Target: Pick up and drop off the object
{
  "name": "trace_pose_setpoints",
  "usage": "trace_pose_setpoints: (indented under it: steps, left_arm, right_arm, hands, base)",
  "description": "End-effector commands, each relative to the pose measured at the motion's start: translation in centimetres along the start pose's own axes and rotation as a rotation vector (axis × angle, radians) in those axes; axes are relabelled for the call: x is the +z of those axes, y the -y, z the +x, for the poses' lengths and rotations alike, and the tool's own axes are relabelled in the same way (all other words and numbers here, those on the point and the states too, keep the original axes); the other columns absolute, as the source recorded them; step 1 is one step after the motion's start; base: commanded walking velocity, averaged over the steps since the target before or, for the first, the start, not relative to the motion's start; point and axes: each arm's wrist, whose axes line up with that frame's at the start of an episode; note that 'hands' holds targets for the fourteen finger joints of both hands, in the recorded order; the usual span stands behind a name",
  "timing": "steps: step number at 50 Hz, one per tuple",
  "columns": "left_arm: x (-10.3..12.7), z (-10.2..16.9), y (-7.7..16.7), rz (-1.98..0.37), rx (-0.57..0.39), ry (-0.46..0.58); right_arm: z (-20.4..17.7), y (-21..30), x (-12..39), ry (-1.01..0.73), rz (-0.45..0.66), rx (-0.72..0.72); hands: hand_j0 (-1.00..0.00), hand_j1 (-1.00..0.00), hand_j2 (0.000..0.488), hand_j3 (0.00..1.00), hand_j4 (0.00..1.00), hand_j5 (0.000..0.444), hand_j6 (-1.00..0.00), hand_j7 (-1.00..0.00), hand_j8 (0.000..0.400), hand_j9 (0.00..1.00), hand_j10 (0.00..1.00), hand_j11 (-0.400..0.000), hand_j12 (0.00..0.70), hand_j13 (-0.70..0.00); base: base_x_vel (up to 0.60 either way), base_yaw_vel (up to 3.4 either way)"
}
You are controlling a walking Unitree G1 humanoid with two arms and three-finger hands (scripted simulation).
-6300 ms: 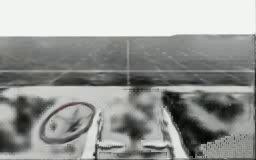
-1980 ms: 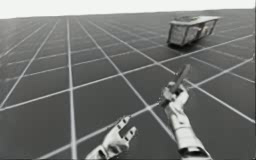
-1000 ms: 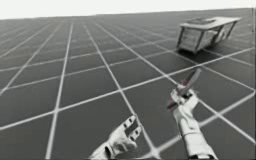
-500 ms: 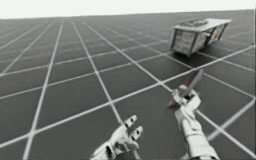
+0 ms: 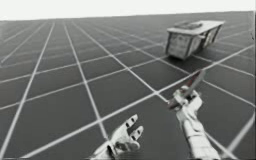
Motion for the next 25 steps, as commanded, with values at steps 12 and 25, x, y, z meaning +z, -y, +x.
trace_pose_setpoints:
  steps: [12,25]
  left_arm:
    - [0.08,0.21,0.38,0.013,-0.006,-0.006]
    - [0.08,0.21,0.38,0.013,-0.006,-0.006]
  right_arm:
    - [0.27,0.39,0.75,0.027,0.020,-0.004]
    - [0.27,0.39,0.75,0.027,0.020,-0.004]
  hands:
    - [0.00,0.00,0.000,1.00,1.00,0.000,0.00,0.00,0.000,1.00,1.00,-0.400,0.000,-0.700]
    - [0.00,0.00,0.000,1.00,1.00,0.000,0.00,0.00,0.000,1.00,1.00,-0.400,0.000,-0.700]
  base:
    - [0.60,-0.01]
    - [0.59,0.00]
